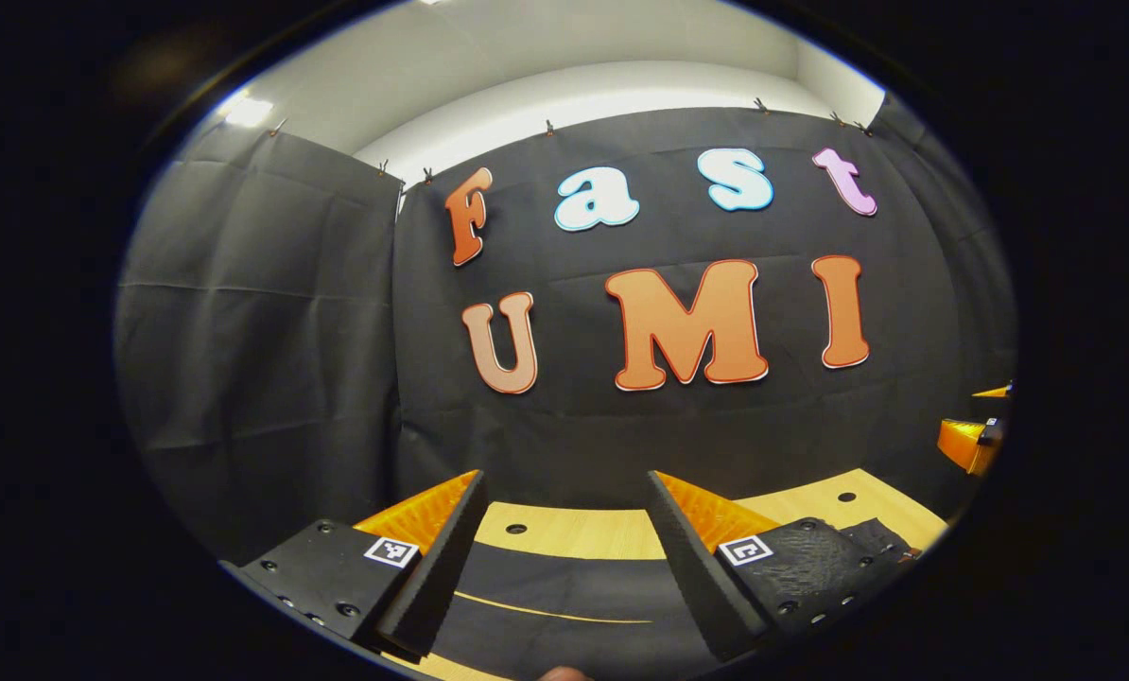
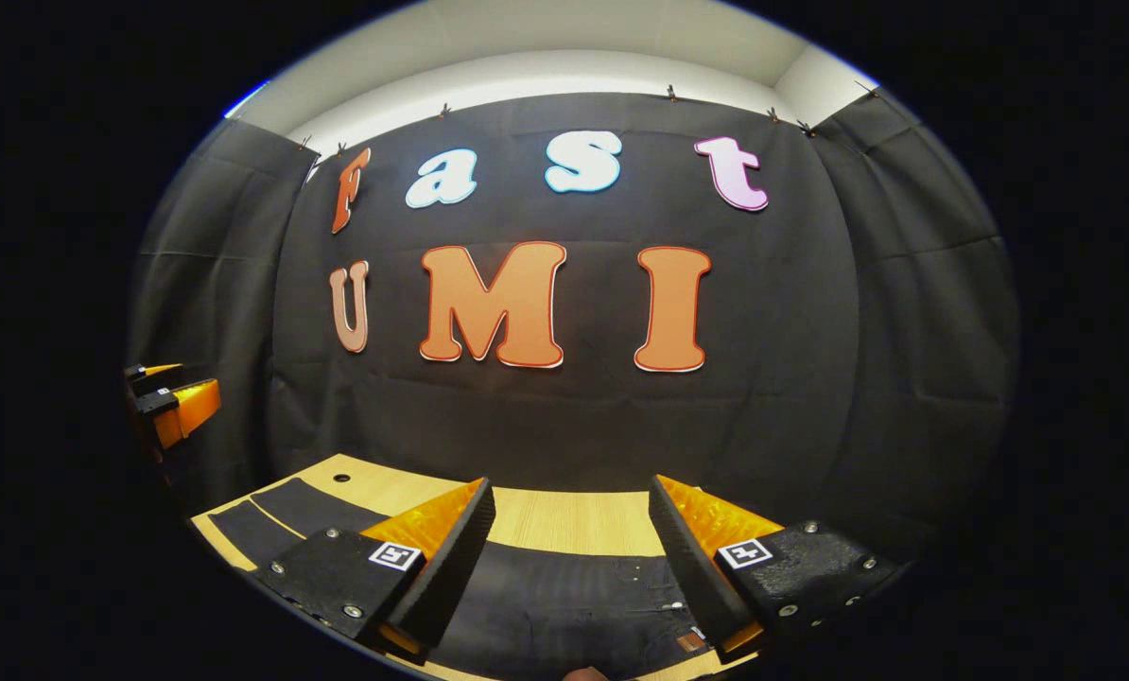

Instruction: Grasp the waist and the cuffs of the jeans and fold them to make the two legs overlap; first hold the waist and fold one-third of the jeans toward the cuffs, then hold the cuffs and fold the remaining one-third in the same direction to finish folding.

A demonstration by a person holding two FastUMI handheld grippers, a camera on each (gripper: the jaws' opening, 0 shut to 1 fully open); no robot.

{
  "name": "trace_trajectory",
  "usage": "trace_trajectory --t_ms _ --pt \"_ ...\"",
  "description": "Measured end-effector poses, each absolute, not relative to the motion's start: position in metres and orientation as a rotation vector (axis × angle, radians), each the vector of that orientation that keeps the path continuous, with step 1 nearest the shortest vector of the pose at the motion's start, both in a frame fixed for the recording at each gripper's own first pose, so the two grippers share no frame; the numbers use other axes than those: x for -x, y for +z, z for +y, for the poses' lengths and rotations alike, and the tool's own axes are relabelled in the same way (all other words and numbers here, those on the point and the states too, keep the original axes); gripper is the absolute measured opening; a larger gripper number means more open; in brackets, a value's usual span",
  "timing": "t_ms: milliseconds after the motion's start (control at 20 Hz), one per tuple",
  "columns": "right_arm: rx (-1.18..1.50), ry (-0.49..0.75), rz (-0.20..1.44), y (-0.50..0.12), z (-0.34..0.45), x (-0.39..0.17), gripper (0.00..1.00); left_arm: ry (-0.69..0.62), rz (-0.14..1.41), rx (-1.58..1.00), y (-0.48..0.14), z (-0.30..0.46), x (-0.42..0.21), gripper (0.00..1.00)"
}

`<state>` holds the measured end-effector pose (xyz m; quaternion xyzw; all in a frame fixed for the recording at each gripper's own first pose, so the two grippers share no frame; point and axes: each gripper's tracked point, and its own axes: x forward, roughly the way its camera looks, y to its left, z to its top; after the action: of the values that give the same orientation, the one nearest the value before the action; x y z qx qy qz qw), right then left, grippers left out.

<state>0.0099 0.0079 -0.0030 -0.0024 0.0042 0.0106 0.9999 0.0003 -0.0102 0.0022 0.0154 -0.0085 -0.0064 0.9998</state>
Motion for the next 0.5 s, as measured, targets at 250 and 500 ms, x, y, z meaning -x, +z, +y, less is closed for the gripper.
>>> trace_trajectory --t_ms 250,500 --pt "-0.016 -0.005 0.002 0.005 0.027 -0.012 0.98 -0.051 -0.033 -0.03 0.008 0.003 -0.018 1.0" --pt "0.005 -0.019 -0.006 0.011 0.051 -0.016 0.98 -0.085 -0.039 -0.019 0.003 0.017 -0.041 1.0"
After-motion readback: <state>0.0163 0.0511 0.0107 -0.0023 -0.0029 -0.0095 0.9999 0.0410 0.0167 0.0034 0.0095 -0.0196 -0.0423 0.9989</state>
